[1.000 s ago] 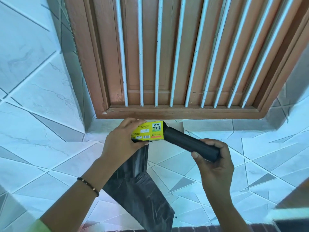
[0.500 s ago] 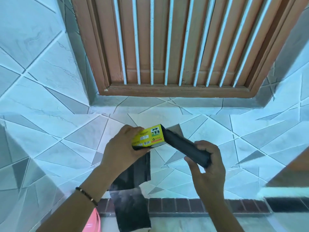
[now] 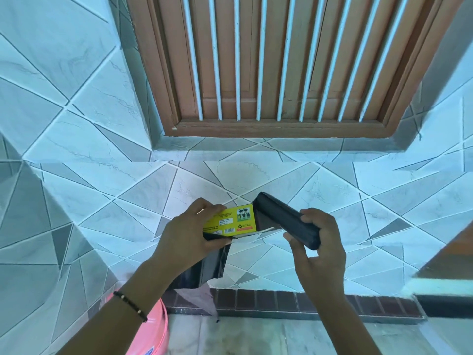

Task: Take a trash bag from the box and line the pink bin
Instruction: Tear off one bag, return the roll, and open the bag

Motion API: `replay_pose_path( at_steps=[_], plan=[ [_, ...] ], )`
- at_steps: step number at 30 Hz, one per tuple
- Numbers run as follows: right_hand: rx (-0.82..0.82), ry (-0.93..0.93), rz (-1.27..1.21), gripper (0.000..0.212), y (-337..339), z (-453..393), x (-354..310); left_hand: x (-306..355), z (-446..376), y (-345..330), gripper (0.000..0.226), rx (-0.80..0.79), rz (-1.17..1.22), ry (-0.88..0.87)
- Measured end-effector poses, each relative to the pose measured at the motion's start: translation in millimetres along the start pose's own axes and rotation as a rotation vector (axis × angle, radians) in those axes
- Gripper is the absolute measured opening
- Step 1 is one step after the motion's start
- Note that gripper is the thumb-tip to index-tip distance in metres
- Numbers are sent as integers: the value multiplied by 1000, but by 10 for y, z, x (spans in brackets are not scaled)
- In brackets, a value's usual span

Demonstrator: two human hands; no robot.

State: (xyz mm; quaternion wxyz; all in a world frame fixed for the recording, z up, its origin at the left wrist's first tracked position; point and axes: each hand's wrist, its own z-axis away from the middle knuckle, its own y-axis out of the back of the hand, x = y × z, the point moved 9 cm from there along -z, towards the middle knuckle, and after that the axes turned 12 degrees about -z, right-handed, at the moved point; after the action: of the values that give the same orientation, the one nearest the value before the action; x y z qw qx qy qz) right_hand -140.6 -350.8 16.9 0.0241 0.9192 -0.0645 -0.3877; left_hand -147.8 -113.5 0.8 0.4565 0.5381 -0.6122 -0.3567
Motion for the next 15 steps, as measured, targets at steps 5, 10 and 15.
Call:
replay_pose_path(
  at_steps=[5,10,15],
  plan=[
    [-299,241,176,41,-361,89,-185,-106,23,26,64,23,99,21],
    [-288,-239,-234,44,-515,56,-41,-292,88,44,64,-12,110,-8],
    [18,-609,-572,34,-733,278,264,-244,51,218,61,34,37,-84]
  ],
)
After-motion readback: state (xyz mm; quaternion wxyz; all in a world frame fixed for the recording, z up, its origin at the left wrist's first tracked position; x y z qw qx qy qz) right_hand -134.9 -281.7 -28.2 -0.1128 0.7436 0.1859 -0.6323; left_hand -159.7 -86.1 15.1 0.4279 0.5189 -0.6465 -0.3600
